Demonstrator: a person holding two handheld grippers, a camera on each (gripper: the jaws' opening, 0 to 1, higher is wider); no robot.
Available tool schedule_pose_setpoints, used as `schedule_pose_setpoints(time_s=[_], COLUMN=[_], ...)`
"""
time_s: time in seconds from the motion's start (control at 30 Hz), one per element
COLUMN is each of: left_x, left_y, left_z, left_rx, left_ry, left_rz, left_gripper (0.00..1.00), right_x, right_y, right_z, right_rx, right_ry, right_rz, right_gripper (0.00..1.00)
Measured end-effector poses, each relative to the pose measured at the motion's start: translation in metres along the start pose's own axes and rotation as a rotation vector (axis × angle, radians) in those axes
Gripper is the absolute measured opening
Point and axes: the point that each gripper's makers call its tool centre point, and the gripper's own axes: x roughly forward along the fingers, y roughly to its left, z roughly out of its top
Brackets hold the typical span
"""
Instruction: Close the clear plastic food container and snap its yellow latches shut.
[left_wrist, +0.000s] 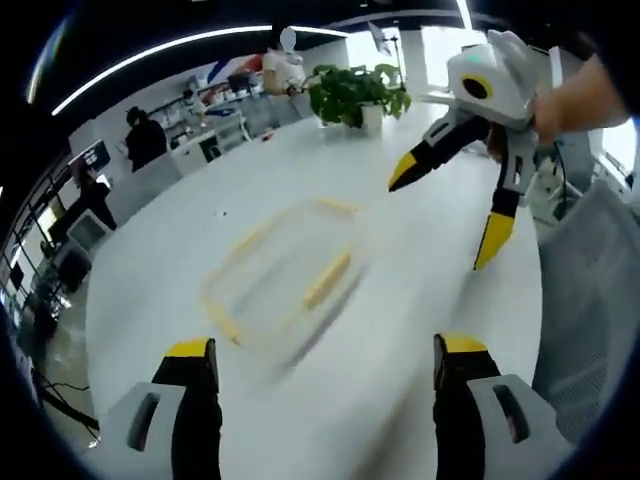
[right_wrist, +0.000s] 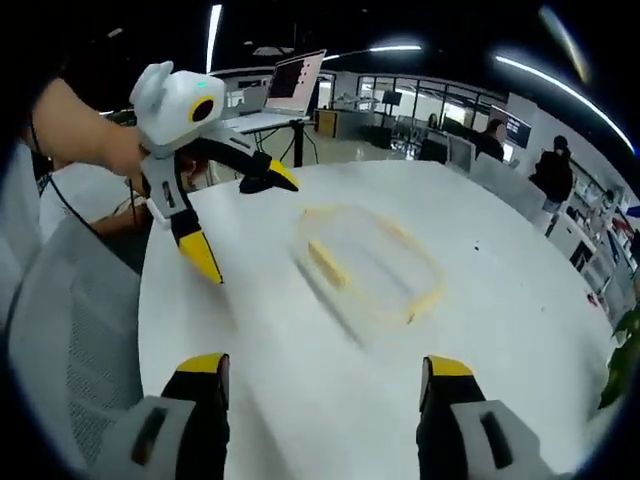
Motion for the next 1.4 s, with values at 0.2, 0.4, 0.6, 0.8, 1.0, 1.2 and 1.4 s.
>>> schedule_pose_setpoints(time_s=[0.2, 0.4, 0.6, 0.8, 1.0, 1.2, 1.4], left_x=[-0.013, -0.027, -0.038, -0.044, -0.054, -0.063, -0.066], left_y=[-0.005, -0.014, -0.027, -0.038, -0.045, -0.053, -0.050], left_z=[-0.011, -0.016, -0.025, -0.034, -0.043, -0.049, -0.044], left_rx=[-0.044, -0.061, -0.094, -0.101, -0.141, -0.183, -0.198], left_ry=[-0.019, -0.044, -0.055, -0.042, -0.053, -0.076, -0.104], left_rz=[0.044, 0.055, 0.055, 0.052, 0.063, 0.070, 0.085], left_gripper=[0.90, 0.87, 0.88, 0.87, 0.88, 0.88, 0.88], right_x=[-0.010, -0.020, -0.030, -0.039, -0.045, -0.055, -0.057], right_y=[0.012, 0.025, 0.036, 0.044, 0.053, 0.057, 0.051], right_z=[-0.008, -0.013, -0.020, -0.029, -0.045, -0.052, -0.045], right_rx=[0.031, 0.044, 0.078, 0.095, 0.118, 0.134, 0.139], right_ry=[-0.041, -0.075, -0.106, -0.113, -0.102, -0.116, -0.150], right_rz=[-0.012, -0.035, -0.054, -0.074, -0.068, -0.085, -0.107], right_gripper=[0.77, 0.77, 0.78, 0.77, 0.76, 0.75, 0.76])
